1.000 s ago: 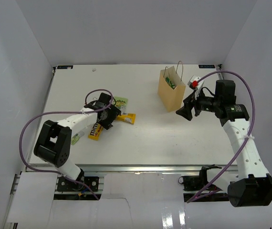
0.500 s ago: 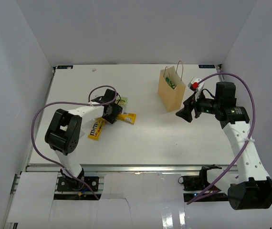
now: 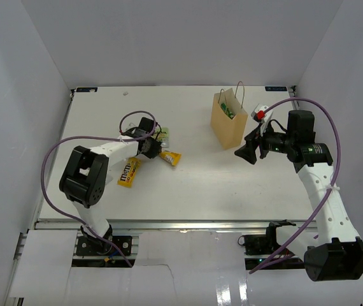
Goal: Place the snacks into the paper bag
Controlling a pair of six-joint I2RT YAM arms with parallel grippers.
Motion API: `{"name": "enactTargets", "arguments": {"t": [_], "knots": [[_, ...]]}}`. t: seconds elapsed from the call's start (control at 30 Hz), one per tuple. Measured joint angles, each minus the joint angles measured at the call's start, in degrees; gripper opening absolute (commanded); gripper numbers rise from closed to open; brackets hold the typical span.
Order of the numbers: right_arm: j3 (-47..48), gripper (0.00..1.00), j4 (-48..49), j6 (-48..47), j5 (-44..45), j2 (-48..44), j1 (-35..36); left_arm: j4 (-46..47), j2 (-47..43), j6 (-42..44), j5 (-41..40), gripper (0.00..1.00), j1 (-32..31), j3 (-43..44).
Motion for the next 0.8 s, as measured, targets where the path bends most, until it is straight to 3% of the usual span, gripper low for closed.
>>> {"name": "enactTargets", "arguments": {"t": [0.23,0.37,0.57,0.8], "knots": [[0.0,0.78,0.0,-0.1,0.3,-0.2,-0.2,8.2,-9.9,8.6,5.3,0.04,-0.3,-6.0],[1.8,0.79,0.0,0.0,1.1,-0.2,-1.1,16.6,-15.0,14.7,11.8,0.0,-1.4,-4.2],[3.5,0.79,1.4,1.9,3.7,-0.2,-2.5,23.2,-11.9,21.5,18.4,0.0,-6.1,12.8],[3.5,0.79,1.5,4.1,5.6,-0.3,-3.6,27.0,-2.7,29.0,18.5,0.0,-13.8,33.4]]}}
